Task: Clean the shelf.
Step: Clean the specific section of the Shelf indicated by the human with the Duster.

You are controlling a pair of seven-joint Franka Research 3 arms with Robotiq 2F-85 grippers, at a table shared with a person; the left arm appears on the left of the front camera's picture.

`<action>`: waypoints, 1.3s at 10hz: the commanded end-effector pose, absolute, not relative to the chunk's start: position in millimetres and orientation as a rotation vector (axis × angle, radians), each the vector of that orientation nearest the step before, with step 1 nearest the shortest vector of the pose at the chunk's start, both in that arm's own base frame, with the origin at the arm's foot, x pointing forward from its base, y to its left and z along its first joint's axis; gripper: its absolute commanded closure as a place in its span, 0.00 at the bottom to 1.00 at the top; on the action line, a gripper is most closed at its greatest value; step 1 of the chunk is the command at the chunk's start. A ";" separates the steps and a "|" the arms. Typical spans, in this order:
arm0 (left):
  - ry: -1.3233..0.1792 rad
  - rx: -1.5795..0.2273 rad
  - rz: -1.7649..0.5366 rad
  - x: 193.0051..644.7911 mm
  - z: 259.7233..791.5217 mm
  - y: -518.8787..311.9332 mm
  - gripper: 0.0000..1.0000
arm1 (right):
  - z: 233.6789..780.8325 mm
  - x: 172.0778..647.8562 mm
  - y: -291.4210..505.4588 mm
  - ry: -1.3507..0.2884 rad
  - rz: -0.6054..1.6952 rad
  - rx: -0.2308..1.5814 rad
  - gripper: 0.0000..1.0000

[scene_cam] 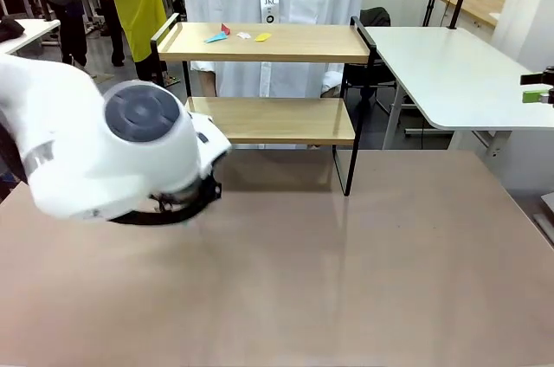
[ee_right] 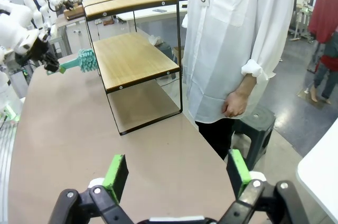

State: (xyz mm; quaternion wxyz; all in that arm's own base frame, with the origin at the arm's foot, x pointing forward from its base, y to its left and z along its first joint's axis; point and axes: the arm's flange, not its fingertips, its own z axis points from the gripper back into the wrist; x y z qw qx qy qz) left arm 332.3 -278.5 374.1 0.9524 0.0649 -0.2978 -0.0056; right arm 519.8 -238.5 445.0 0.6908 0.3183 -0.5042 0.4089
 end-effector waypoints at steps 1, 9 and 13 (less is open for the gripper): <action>-0.633 0.243 -0.002 325.9 355.6 -283.6 0.87 | 446.8 520.6 -236.6 -1.129 0.916 0.701 0.00; -0.598 -0.025 -0.126 307.1 384.2 -263.0 0.87 | 446.8 520.6 -236.6 -1.129 0.916 0.701 0.00; -0.471 -0.163 -0.438 297.4 397.4 -225.0 0.87 | 446.8 520.6 -236.6 -1.129 0.916 0.701 0.00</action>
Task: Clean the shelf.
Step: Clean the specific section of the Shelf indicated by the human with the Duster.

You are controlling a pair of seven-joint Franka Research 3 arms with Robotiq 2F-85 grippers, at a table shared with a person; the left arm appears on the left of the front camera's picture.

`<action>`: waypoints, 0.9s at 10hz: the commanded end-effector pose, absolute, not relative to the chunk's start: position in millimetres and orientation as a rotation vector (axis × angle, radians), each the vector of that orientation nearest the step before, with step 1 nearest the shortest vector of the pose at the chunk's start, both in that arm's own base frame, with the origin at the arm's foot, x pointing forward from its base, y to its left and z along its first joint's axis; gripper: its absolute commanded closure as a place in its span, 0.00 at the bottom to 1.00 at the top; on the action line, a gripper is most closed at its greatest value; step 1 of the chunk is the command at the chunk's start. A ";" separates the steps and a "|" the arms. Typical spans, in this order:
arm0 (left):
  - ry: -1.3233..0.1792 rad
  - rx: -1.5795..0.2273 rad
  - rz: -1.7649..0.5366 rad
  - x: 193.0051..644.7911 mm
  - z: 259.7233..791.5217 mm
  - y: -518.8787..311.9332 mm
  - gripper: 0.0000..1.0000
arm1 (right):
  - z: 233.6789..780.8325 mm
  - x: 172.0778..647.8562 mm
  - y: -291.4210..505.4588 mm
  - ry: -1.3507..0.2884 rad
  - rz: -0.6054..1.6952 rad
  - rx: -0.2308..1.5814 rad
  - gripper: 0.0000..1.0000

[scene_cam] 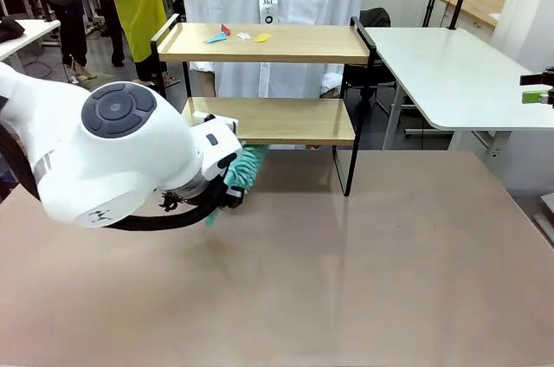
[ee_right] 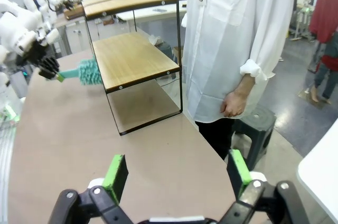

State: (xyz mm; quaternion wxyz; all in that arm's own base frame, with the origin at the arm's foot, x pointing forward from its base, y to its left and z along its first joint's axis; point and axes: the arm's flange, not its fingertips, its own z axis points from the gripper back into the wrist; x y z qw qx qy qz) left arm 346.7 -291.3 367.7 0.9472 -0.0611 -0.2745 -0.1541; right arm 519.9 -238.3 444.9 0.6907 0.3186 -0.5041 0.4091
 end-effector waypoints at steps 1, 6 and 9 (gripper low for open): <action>-0.457 -0.206 -0.510 296.8 407.5 -215.7 0.87 | 446.8 520.6 -236.6 -1.129 0.916 0.701 0.00; -0.285 -0.275 -0.768 289.1 453.3 -169.5 0.87 | 446.8 520.6 -236.6 -1.129 0.916 0.701 0.00; -0.090 -0.289 -0.918 281.5 479.4 -131.2 0.87 | 446.8 520.6 -236.6 -1.129 0.916 0.701 0.00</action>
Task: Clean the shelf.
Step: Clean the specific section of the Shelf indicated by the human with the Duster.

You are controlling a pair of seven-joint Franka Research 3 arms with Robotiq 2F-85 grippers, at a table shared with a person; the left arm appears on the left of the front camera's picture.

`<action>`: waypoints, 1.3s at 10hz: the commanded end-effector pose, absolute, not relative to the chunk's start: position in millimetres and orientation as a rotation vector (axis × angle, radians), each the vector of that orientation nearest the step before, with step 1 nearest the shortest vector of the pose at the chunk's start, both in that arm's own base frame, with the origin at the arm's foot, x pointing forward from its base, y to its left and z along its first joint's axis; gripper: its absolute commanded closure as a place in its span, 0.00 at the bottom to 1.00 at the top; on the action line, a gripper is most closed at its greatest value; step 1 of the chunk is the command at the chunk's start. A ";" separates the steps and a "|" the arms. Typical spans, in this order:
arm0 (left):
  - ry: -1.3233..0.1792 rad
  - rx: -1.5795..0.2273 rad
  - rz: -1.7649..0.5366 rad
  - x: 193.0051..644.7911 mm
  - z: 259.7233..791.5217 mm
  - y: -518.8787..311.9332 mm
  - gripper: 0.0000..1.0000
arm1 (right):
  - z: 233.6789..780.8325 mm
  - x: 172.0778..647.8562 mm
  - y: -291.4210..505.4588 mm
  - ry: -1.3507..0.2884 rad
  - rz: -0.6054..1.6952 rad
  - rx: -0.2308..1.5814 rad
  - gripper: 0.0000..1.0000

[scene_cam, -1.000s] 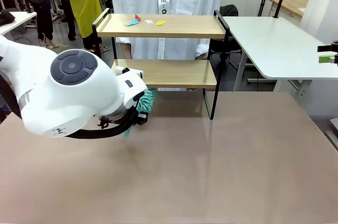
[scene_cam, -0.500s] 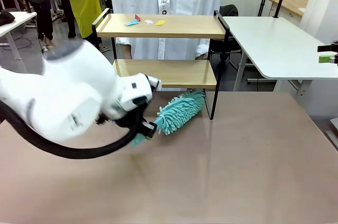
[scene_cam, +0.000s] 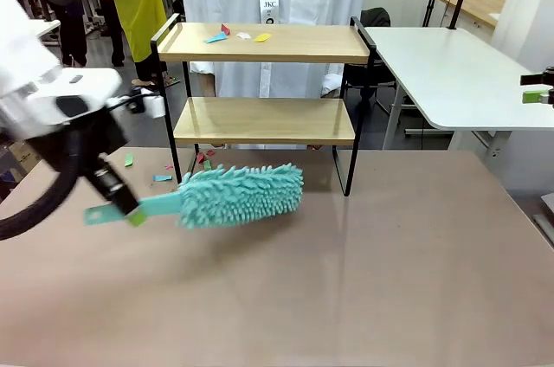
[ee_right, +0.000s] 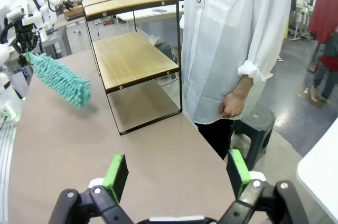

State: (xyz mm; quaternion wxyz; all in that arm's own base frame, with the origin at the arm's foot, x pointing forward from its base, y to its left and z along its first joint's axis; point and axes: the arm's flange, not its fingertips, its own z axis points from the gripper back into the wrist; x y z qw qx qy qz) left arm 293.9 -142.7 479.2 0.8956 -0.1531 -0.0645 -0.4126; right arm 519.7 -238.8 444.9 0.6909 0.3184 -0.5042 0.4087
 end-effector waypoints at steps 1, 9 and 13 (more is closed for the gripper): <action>-0.064 -0.254 -0.965 279.8 498.0 -117.0 0.87 | 446.8 520.6 -236.6 -1.129 0.916 0.701 0.00; 0.145 0.114 -1.130 283.2 602.8 -110.2 0.87 | 446.8 520.6 -236.6 -1.129 0.916 0.701 0.00; 0.126 0.043 -1.111 277.3 589.2 -103.7 0.87 | 446.8 520.6 -236.6 -1.129 0.916 0.701 0.00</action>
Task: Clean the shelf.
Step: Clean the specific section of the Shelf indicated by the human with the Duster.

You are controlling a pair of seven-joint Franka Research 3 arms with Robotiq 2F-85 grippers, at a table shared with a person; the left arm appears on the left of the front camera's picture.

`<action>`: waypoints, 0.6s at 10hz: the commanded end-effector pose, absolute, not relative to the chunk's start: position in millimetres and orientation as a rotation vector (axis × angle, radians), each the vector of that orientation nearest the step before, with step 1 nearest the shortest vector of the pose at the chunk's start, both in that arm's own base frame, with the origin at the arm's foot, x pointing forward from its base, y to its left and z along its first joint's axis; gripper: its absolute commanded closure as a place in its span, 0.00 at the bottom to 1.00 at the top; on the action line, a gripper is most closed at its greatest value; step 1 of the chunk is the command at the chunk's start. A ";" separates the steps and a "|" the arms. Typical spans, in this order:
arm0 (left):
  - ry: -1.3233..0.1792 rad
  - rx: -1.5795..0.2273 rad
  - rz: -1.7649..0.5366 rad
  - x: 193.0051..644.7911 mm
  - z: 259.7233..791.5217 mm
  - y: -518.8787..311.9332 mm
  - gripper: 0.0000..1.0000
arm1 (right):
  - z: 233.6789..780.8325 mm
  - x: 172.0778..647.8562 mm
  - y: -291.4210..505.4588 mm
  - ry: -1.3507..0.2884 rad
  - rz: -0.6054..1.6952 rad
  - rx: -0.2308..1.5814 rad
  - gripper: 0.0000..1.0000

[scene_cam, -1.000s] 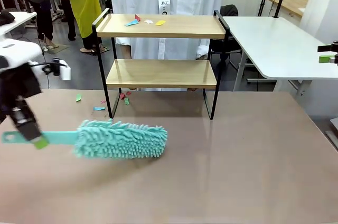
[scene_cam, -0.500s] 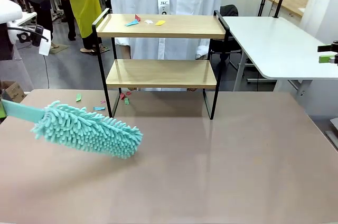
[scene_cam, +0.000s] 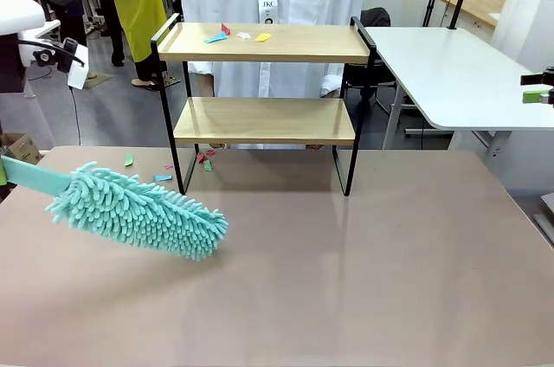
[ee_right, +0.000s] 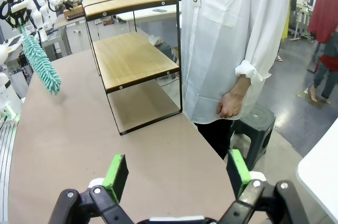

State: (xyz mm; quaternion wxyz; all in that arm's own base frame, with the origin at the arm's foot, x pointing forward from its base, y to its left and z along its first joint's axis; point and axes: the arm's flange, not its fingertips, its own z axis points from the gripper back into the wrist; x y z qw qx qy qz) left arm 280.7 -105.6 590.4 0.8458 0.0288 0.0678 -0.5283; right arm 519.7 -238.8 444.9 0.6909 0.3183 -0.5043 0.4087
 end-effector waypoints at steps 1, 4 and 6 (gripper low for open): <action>0.126 0.043 -1.111 277.3 589.2 -103.7 0.87 | 446.8 520.6 -236.6 -1.129 0.916 0.701 0.00; 0.126 0.043 -1.111 277.3 589.2 -103.7 0.87 | 446.8 520.6 -236.6 -1.129 0.916 0.701 0.00; 0.126 0.043 -1.111 277.3 589.2 -103.7 0.87 | 446.8 520.6 -236.6 -1.129 0.916 0.701 0.00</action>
